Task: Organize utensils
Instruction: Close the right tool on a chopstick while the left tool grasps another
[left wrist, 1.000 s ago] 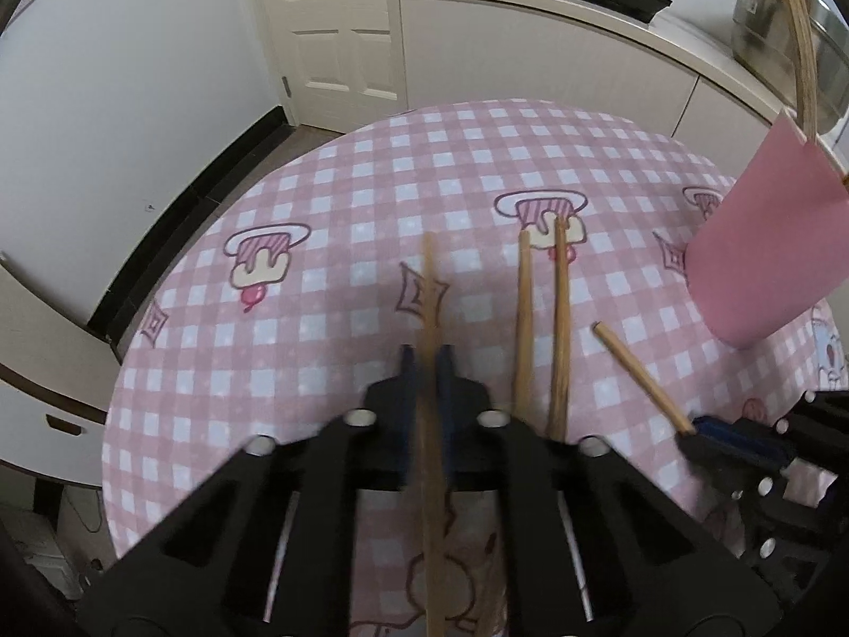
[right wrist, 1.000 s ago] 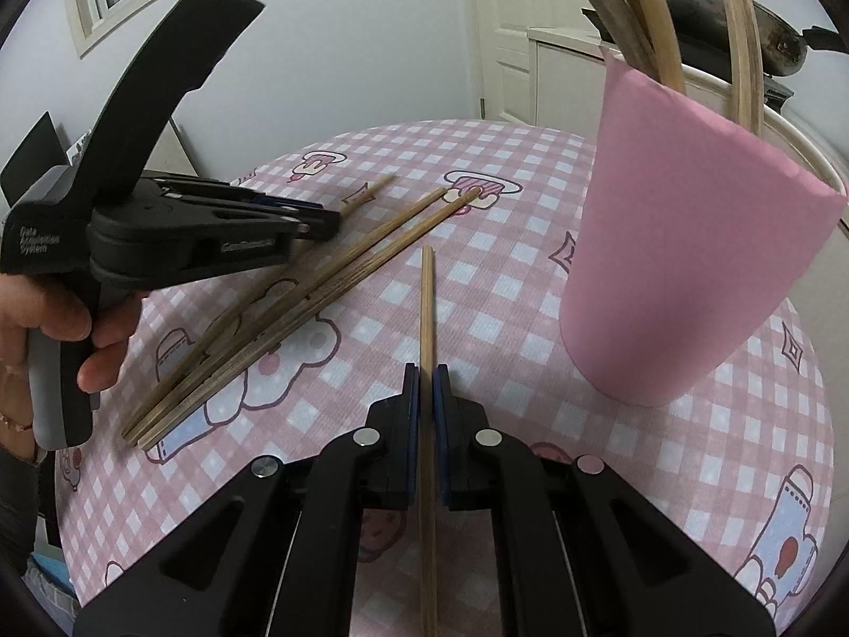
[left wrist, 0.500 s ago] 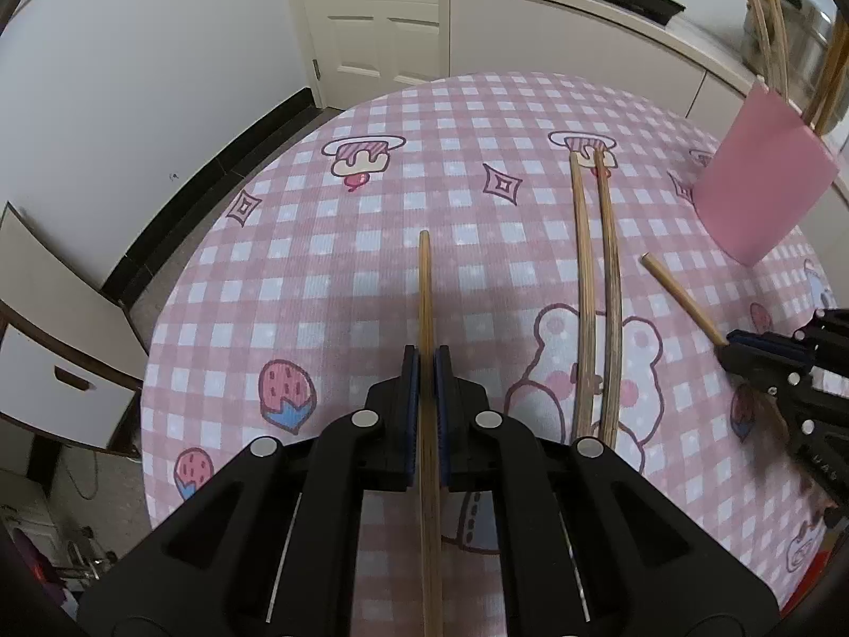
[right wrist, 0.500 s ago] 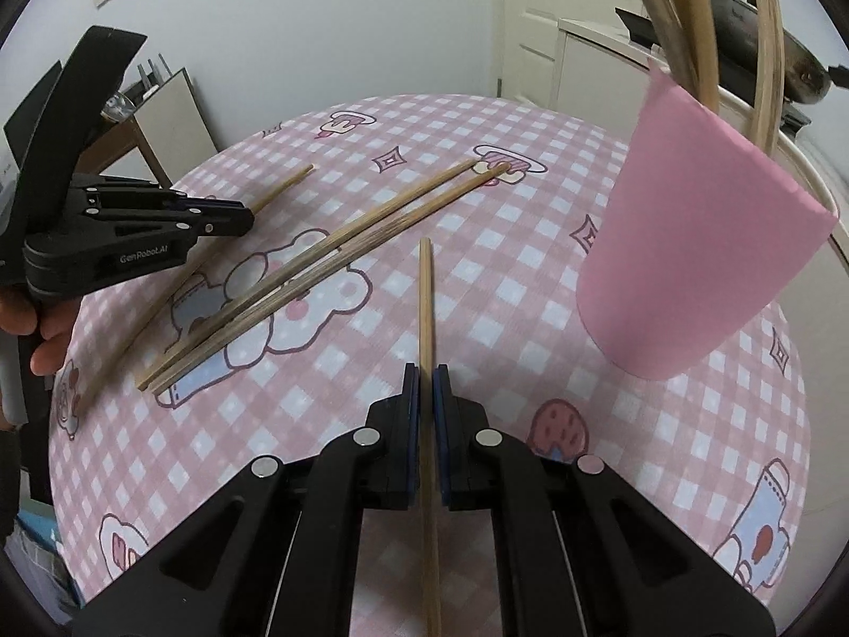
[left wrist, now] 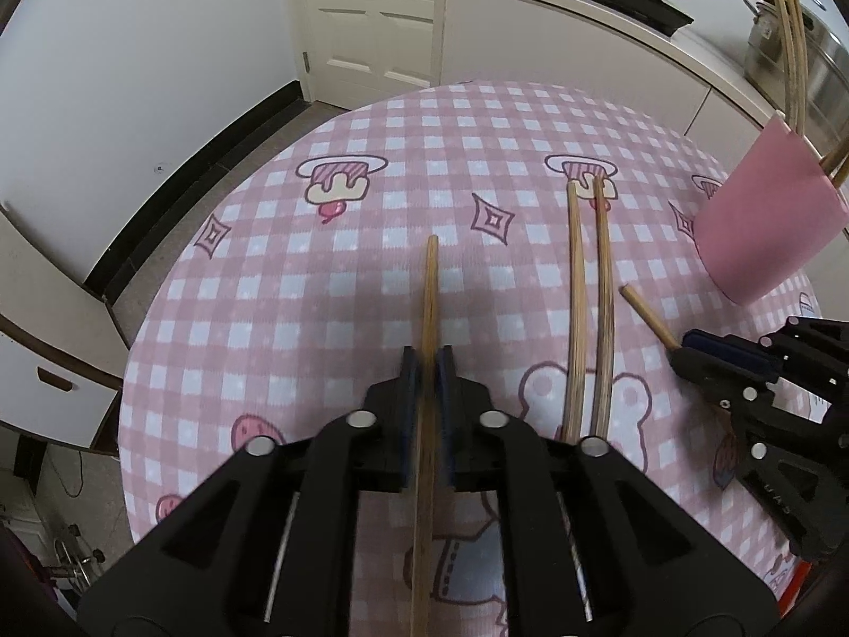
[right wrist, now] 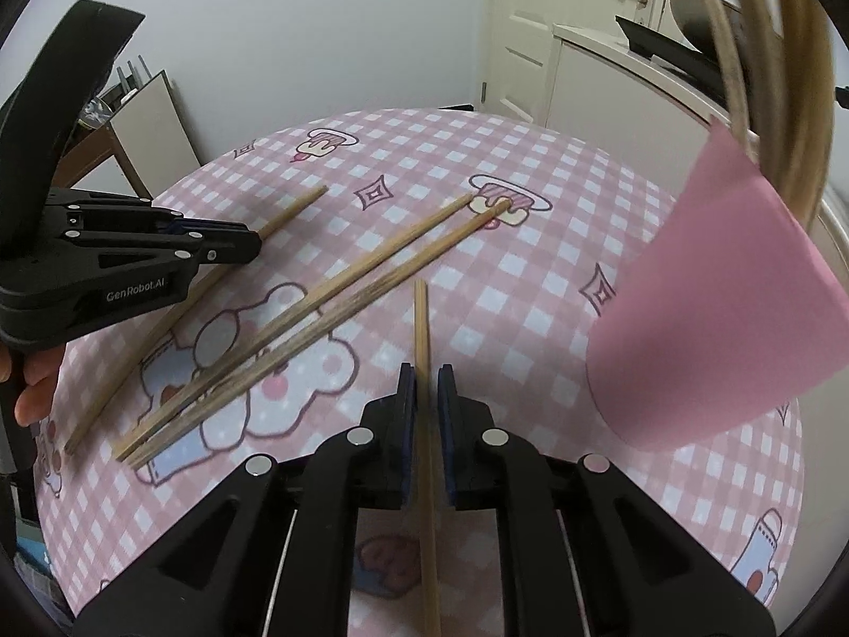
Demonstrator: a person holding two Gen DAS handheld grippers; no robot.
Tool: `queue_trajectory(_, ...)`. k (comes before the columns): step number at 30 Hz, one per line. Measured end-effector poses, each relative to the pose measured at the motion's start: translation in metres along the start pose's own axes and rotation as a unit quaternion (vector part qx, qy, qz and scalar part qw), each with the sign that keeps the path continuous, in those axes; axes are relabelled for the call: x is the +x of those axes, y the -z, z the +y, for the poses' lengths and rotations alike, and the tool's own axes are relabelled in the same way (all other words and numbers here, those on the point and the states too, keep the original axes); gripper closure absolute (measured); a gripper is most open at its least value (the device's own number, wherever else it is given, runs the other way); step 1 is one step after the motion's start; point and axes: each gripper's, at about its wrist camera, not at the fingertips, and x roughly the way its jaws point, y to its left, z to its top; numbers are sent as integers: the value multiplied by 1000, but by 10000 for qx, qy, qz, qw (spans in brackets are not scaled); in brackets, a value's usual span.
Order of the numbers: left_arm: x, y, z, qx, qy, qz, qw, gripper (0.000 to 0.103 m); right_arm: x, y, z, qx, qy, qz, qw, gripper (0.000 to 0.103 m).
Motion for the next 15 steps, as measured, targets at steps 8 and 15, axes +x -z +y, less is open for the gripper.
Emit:
queue_trajectory(8,6,-8,-1,-22,43,-85,10000,73,7,-7,4,-95,88,-13,9999,96)
queue_trajectory(15,-2,-6,1,-47,-129,-302,9995,96,-2,-3,3,-11,4,-198,9998,99)
